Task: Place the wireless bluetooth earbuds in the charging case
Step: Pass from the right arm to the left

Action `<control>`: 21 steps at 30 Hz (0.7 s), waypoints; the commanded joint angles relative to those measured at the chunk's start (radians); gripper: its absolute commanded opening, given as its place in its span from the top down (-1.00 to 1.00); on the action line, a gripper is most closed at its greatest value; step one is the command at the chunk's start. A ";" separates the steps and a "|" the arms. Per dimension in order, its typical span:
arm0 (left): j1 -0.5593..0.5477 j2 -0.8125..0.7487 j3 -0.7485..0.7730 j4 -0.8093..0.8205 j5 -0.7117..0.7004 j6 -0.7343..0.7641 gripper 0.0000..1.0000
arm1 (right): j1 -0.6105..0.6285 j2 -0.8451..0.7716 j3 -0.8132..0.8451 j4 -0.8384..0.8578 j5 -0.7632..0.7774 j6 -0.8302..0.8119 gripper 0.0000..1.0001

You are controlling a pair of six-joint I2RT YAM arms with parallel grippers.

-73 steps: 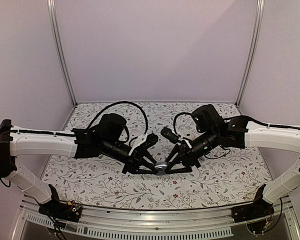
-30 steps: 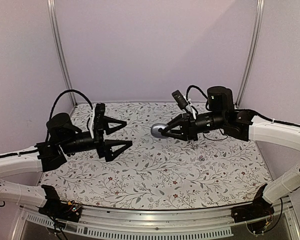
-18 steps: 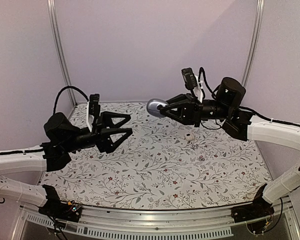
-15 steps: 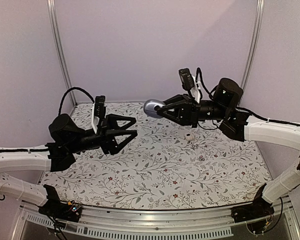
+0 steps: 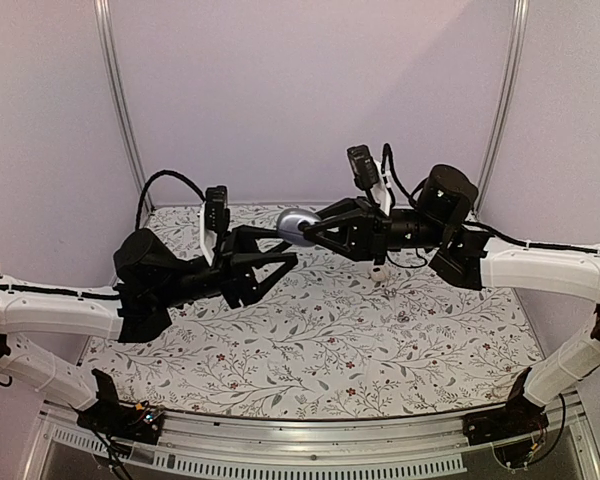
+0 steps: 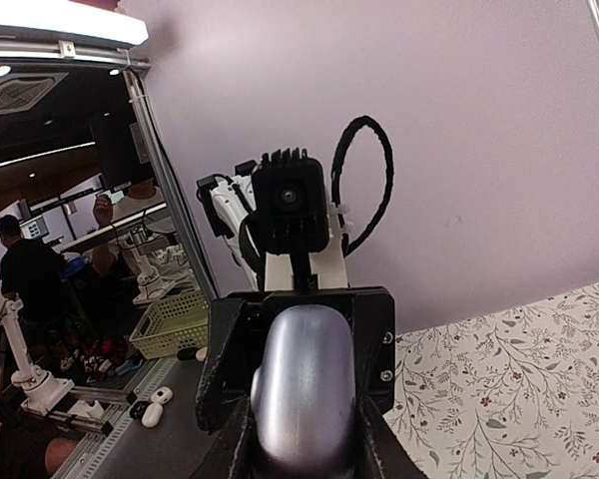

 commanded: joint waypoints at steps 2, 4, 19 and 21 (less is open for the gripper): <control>-0.025 0.005 0.023 0.064 -0.036 0.014 -0.06 | 0.010 -0.008 -0.017 0.035 0.020 0.003 0.91; -0.026 0.006 0.024 0.070 -0.038 0.013 0.00 | 0.010 -0.010 -0.021 0.036 0.023 0.001 0.91; -0.027 0.011 0.009 0.099 -0.065 -0.004 0.33 | 0.013 -0.009 -0.036 0.023 0.044 -0.001 0.89; -0.028 0.016 0.017 0.085 -0.055 -0.002 0.40 | 0.013 -0.012 -0.037 0.020 0.046 -0.004 0.89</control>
